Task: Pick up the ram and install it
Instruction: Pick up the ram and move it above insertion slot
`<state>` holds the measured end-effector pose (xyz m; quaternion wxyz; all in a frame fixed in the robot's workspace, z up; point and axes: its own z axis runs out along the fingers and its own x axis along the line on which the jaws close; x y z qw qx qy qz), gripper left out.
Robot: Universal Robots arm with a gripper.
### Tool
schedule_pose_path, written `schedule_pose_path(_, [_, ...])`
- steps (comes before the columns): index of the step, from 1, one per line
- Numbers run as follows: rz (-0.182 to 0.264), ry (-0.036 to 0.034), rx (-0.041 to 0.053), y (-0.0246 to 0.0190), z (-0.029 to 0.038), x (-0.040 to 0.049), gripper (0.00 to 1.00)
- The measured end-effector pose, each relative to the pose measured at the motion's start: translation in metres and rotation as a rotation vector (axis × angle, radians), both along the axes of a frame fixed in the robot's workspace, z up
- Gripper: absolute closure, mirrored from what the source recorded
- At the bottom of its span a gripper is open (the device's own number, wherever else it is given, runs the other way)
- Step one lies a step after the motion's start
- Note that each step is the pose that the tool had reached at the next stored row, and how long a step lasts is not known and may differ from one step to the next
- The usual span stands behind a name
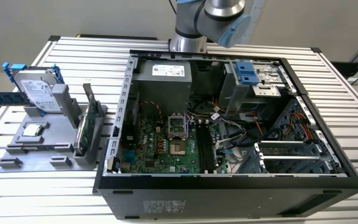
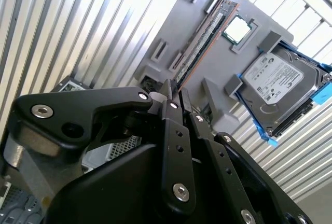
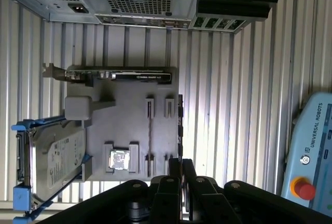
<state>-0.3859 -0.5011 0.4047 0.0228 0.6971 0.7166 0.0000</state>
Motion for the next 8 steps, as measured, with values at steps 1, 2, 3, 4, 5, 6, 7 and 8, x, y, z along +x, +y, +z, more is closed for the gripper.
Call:
schedule_pose_path(1, [0.0,0.0,-0.0001,0.0,0.0,0.0003,1.0])
schedule_pose_path(2, [0.0,0.0001,-0.0001,0.0,0.0001,0.0005,1.0])
schedule_pose_path(3, [0.0,0.0001,-0.0001,0.0,0.0001,0.0008,1.0])
schedule_pose_path(4, [0.0,0.0001,-0.0001,0.0,0.0001,0.0011,1.0])
schedule_pose_path(5, [0.0,0.0001,-0.0001,0.0,0.0001,0.0014,1.0])
schedule_pose_path(6, [0.0,0.0001,-0.0001,0.0,0.0001,0.0016,1.0])
schedule_pose_path(7, [0.0,0.0001,-0.0001,0.0,0.0001,0.0019,1.0])
schedule_pose_path(8, [0.0,0.0001,-0.0001,0.0,0.0001,0.0022,1.0])
